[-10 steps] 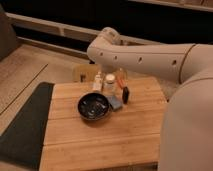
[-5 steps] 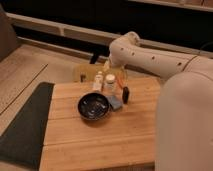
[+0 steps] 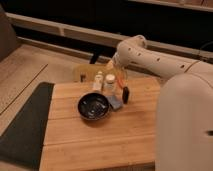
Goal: Place the ceramic cup over the eraser
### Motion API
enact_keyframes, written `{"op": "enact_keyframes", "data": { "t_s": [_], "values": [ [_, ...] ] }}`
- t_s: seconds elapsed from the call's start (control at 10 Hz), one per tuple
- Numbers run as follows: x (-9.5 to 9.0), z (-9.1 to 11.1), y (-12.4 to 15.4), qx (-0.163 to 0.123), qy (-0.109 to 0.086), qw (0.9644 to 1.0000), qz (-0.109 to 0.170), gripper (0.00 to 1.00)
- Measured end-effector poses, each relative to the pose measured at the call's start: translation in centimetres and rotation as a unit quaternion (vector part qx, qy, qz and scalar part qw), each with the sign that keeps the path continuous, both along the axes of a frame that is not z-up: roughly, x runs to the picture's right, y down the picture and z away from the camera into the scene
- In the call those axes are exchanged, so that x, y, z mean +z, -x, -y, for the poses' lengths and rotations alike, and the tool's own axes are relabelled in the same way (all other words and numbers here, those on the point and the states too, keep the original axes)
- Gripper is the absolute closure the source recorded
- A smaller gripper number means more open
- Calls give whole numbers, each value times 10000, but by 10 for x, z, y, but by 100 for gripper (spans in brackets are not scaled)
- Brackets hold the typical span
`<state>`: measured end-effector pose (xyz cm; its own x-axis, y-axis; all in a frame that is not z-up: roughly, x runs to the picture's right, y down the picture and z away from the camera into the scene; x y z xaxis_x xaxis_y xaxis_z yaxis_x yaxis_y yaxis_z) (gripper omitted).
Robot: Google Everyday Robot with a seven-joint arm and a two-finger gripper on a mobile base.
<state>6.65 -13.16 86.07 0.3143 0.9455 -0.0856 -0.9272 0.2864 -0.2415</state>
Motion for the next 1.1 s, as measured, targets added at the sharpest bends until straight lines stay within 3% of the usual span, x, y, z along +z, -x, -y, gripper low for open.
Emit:
{"op": "enact_keyframes", "data": {
  "t_s": [0.5,0.7,1.1],
  "values": [
    [57,-17,16,-341,512,9978,243,35],
    [72,-19,14,-383,669,9966,278,35],
    [101,-40,9,-309,1232,9915,289,35]
  ]
}}
